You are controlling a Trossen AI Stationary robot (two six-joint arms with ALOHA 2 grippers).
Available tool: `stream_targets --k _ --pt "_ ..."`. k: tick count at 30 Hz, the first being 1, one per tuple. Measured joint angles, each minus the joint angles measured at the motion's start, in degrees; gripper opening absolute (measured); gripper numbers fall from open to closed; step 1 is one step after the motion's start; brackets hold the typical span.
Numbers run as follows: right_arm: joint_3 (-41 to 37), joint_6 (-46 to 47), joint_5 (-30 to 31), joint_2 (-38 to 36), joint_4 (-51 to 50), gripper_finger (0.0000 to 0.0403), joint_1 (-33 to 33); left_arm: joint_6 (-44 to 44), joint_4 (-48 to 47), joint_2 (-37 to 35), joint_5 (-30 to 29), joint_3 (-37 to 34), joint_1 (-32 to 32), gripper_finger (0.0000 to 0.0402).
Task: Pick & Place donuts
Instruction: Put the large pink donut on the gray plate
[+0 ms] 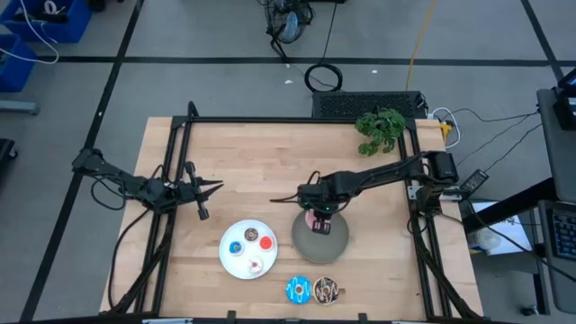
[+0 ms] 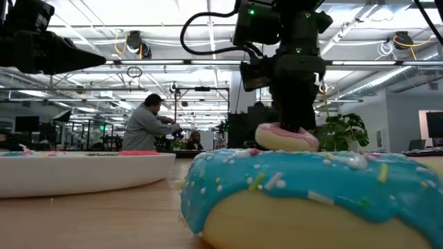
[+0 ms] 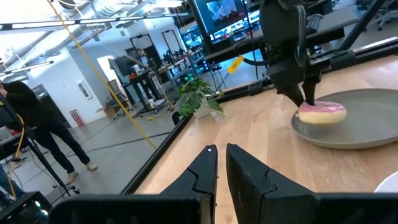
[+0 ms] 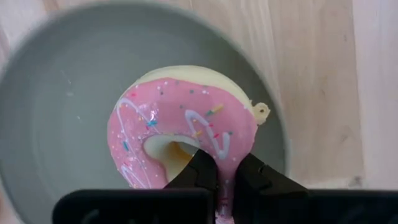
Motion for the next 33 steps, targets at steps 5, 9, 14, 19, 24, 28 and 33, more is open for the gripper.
stream_targets --k 5,9,14,19,24,28,33 --pt "0.0 0.8 -1.0 0.0 0.1 0.0009 1.1 0.0 0.0 0.0 0.0 0.0 0.0 0.0042" --pt "0.0 0.9 0.3 1.6 -0.4 0.0009 2.0 -0.1 0.0 0.0 0.0 0.0 0.0 0.0042" --pt "0.0 0.5 0.6 4.3 -1.2 0.0009 1.9 -0.4 0.0 0.0 0.0 0.0 0.0 0.0042" --pt "0.0 -0.7 0.4 5.1 -1.3 0.0011 1.8 -0.4 -0.6 0.0 0.0 0.0 0.0 0.0042" --pt "0.0 -1.1 0.3 5.0 -1.1 0.0025 1.7 -0.4 -1.0 0.0 0.0 0.0 0.0 0.0042" --pt "0.0 -1.3 0.3 5.0 -0.9 0.0034 1.7 -0.5 -1.1 0.0 0.0 0.0 0.0 0.0042" --pt "0.0 -1.9 0.3 5.0 -0.6 0.0067 1.9 -0.5 -1.3 0.0 0.0 0.0 0.0 0.0042"
